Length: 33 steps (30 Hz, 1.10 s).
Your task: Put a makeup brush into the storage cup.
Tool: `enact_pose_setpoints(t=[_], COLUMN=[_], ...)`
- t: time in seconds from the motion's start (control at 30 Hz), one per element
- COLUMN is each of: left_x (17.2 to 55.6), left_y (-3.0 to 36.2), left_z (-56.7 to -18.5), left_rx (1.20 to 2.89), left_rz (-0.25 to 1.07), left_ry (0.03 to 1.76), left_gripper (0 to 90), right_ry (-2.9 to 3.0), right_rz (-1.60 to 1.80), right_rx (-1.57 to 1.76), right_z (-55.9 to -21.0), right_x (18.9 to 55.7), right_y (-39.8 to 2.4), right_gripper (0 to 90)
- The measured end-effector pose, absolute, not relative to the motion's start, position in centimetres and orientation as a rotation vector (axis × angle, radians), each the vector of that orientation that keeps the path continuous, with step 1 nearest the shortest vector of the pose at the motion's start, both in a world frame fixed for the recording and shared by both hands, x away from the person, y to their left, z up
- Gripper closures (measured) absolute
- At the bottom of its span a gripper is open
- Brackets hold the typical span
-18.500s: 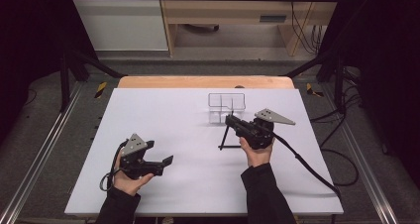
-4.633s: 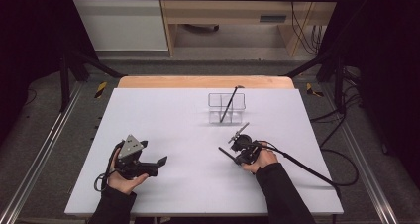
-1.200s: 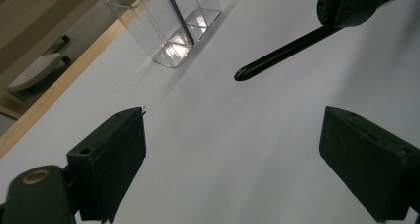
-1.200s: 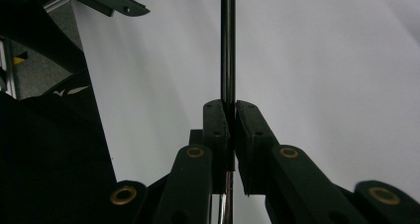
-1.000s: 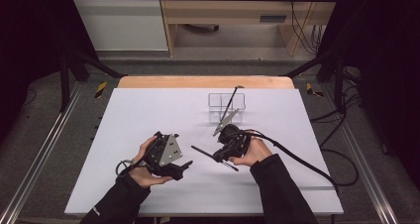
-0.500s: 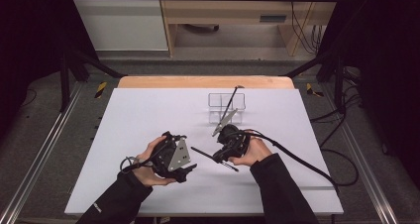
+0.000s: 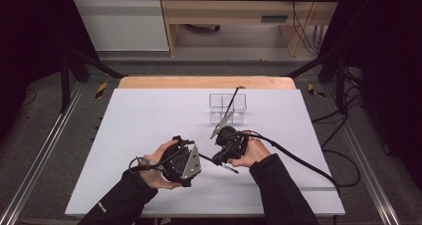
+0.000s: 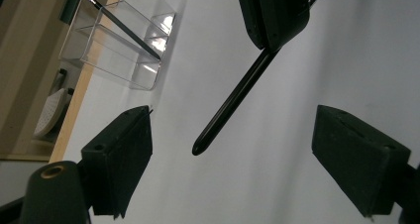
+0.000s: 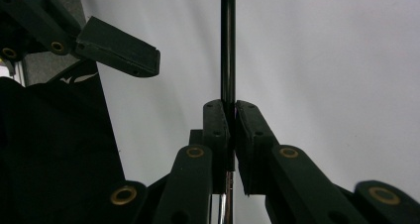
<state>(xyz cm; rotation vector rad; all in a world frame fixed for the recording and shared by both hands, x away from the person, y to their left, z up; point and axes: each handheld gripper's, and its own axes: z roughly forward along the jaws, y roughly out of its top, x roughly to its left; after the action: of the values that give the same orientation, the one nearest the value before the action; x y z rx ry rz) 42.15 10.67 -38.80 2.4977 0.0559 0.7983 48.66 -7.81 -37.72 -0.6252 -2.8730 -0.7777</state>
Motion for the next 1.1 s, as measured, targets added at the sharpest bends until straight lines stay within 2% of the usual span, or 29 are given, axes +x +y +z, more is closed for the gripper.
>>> enact_pose_setpoints(t=[0.73,1.1], left_x=[41.8,41.6], left_y=[9.4,8.9], left_z=[-39.7,-39.9], left_rx=[2.574,2.611], left_rz=[0.856,0.876], left_ry=[-0.112,-0.2], left_gripper=[32.6,47.4], right_ry=[-2.855,-2.842], right_rz=[-0.757,-0.744], right_rx=[-0.582,-0.565], right_z=[-38.2,-38.6], right_x=[48.5,48.5], right_y=[-7.5,-7.2], right_gripper=[84.4,84.4])
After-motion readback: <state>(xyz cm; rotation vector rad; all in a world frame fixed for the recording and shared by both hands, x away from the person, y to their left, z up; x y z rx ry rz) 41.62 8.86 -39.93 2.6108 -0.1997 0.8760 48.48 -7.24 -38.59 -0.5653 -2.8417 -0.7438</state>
